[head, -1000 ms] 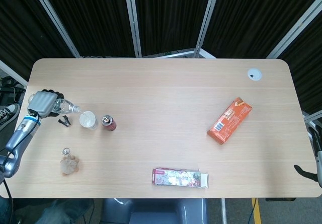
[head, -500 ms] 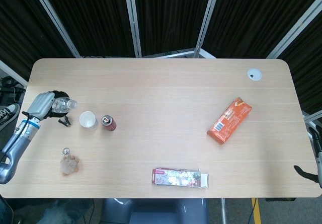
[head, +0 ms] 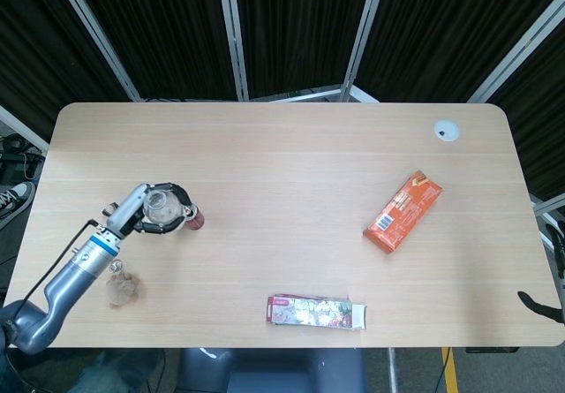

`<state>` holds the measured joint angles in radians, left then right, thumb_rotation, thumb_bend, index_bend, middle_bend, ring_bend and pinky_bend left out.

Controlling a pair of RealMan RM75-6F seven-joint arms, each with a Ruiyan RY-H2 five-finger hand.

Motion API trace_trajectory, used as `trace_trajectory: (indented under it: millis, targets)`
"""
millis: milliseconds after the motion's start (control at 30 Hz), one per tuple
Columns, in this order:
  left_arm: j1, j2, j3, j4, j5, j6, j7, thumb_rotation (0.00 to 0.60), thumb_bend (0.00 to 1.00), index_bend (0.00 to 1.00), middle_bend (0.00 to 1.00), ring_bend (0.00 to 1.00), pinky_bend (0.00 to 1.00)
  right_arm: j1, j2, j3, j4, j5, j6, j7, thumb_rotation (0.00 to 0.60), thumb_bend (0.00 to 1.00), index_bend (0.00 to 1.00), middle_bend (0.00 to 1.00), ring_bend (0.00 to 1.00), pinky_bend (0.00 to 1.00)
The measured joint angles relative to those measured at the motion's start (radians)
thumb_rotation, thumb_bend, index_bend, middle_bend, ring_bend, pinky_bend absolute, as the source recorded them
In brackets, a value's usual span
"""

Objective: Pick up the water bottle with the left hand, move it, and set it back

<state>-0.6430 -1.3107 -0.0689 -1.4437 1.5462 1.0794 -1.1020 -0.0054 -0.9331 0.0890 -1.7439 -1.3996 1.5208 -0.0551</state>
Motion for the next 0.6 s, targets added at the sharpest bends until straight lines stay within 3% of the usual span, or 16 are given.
trace_trajectory:
  millis: [267,600]
  targets:
    - [-0.028,-0.169,-0.007,-0.008,-0.048,-0.063,0.007,0.6,0.37,0.54,0.44,0.34,0.37,0.001,0.001,0.002,0.007,0.011,-0.01,0.009,0.6,0.0,0.0,0.0,0.0,0.0]
    - [-0.033,-0.394,0.003,0.17,-0.076,-0.084,0.114,0.6,0.37,0.54,0.44,0.34,0.37,0.005,-0.002,0.005,0.025,0.025,-0.025,0.024,0.6,0.0,0.0,0.0,0.0,0.0]
